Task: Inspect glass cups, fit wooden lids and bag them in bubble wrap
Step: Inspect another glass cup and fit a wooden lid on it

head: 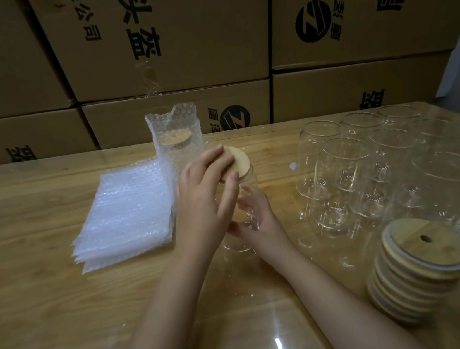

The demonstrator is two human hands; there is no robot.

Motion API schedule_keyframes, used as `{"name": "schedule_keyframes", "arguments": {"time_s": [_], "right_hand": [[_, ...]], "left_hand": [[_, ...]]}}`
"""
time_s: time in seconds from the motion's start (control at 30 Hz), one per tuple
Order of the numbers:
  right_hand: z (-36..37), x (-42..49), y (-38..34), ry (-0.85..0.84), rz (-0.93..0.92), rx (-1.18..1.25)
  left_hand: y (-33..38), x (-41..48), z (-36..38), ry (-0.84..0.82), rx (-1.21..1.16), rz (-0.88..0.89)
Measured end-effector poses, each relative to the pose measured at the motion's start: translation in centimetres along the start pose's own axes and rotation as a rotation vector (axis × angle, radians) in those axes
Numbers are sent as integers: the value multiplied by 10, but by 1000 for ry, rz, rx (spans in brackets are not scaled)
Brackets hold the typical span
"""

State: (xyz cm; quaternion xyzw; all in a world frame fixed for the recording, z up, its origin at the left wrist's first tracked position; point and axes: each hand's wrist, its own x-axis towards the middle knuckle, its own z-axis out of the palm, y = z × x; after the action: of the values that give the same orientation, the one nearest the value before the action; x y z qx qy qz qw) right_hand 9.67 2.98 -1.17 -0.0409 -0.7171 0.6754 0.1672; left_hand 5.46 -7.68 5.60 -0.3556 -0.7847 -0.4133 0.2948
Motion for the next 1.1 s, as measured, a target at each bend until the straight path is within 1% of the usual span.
{"name": "schedule_keyframes", "arguments": {"time_s": [0.1,0.33,0.43,0.6,0.67,0.73,0.83,0.9,1.0,1.1], "right_hand": [[1,-1,-2,6,1,4],[1,-2,-3,13,9,3],[1,-2,-4,18,5,-2],[1,-2,-4,11,-4,-7],[1,-3,-4,13,-6,-6],[1,-2,-4,10,-7,-11],[0,-1,-2,0,-12,-18],[0,0,-1,-6,-15,-17],[-1,2,1,-7,-18,-9],[-1,3,3,-10,-20,1]], "left_hand": [[-2,-1,1,27,32,34],[0,-4,4,91,90,49],[2,-4,3,94,99,47],[8,-4,0,103,207,16],[11,-2,-3,92,208,10],[12,2,-6,59,121,-58],[11,7,-9,-44,-118,-223],[11,7,-7,-81,-199,-300],[11,3,-2,-70,-246,-431],[9,0,3,-35,-315,-513]]}}
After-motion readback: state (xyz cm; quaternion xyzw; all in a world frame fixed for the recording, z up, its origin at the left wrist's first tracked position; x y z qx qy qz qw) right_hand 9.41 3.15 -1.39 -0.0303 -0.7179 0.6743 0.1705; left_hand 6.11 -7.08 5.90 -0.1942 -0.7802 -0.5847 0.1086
